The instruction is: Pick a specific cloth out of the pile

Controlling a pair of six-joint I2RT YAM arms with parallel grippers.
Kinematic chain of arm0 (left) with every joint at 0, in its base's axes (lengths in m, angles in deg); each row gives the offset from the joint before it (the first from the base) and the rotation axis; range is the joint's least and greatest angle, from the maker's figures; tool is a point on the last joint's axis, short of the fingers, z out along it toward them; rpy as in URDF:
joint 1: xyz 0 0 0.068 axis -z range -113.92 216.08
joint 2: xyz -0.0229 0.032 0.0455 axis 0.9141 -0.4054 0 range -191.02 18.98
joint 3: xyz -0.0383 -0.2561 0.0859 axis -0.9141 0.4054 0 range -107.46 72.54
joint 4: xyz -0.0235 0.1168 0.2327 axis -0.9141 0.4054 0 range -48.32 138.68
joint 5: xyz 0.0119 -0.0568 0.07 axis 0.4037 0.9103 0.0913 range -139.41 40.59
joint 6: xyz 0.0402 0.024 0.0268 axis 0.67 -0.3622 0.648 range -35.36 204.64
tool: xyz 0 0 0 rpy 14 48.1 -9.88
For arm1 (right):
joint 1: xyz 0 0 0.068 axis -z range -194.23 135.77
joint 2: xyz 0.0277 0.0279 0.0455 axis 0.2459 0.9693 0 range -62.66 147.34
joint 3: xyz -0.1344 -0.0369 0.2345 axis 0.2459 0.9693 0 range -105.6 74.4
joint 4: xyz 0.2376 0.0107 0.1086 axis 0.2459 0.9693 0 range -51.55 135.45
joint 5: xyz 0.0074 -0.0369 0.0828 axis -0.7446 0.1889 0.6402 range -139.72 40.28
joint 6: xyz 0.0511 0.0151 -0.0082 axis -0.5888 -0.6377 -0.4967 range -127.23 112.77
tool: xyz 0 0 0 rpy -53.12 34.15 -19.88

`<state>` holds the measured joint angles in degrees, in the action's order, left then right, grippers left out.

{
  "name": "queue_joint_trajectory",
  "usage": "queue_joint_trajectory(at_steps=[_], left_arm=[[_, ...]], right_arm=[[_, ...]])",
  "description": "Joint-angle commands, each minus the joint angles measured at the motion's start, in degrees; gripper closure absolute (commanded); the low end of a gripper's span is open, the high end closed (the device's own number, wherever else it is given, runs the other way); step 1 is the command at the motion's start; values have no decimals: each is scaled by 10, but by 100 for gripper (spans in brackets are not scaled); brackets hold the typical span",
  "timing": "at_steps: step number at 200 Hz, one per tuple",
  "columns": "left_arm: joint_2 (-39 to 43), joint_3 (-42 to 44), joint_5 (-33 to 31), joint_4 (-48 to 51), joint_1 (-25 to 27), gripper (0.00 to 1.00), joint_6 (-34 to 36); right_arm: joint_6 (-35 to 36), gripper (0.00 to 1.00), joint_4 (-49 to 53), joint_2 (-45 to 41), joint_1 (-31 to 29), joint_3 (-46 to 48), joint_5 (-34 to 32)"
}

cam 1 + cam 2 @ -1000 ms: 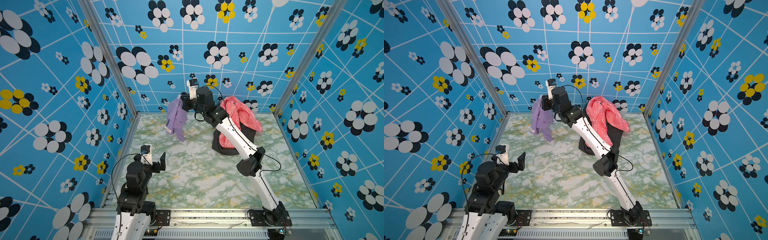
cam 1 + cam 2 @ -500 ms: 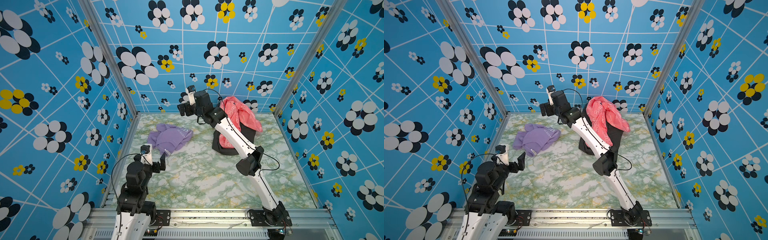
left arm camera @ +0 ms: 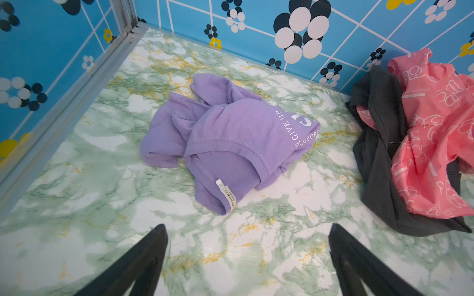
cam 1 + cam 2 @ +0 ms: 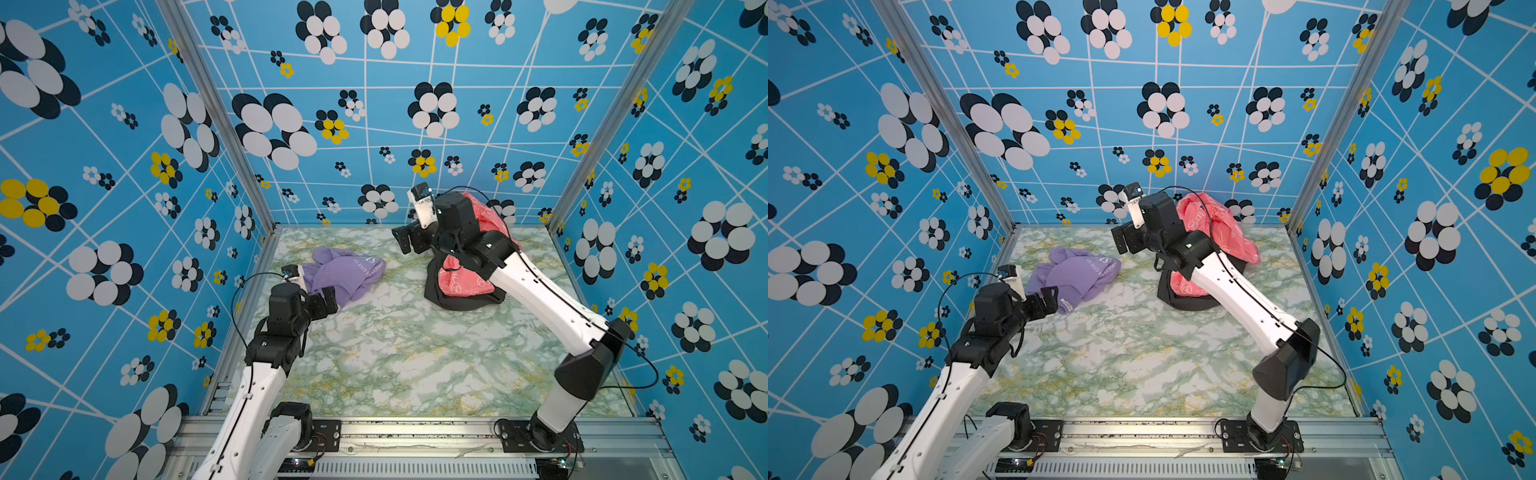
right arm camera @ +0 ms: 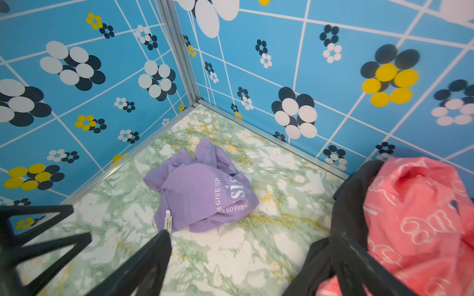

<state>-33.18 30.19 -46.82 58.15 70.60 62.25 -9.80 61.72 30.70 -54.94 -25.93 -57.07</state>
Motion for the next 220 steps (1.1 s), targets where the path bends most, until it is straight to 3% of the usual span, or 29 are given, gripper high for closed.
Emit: queue_joint_trajectory(at_steps=[1,56,102,147,163,184,220], left_arm=[[-69,-52,37,-10,-5,0,-96],[-236,-94,67,-86,-6,9,-276],[-384,-175,90,-43,1,13,-302],[-488,-237,50,-5,25,17,-307],[-524,-264,47,8,28,23,-309],[-566,-288,44,11,30,39,-311],[-594,-298,36,-10,24,92,-317]], right_arm=[[-32,1,-90,-80,28,125,-17],[-75,1,-115,-250,86,339,-15],[-87,1,-104,-312,111,413,-13],[-104,1,-101,-329,122,435,-5],[-107,1,-101,-329,123,437,-1],[-109,1,-99,-329,125,438,-1],[-117,1,-98,-331,131,444,3]])
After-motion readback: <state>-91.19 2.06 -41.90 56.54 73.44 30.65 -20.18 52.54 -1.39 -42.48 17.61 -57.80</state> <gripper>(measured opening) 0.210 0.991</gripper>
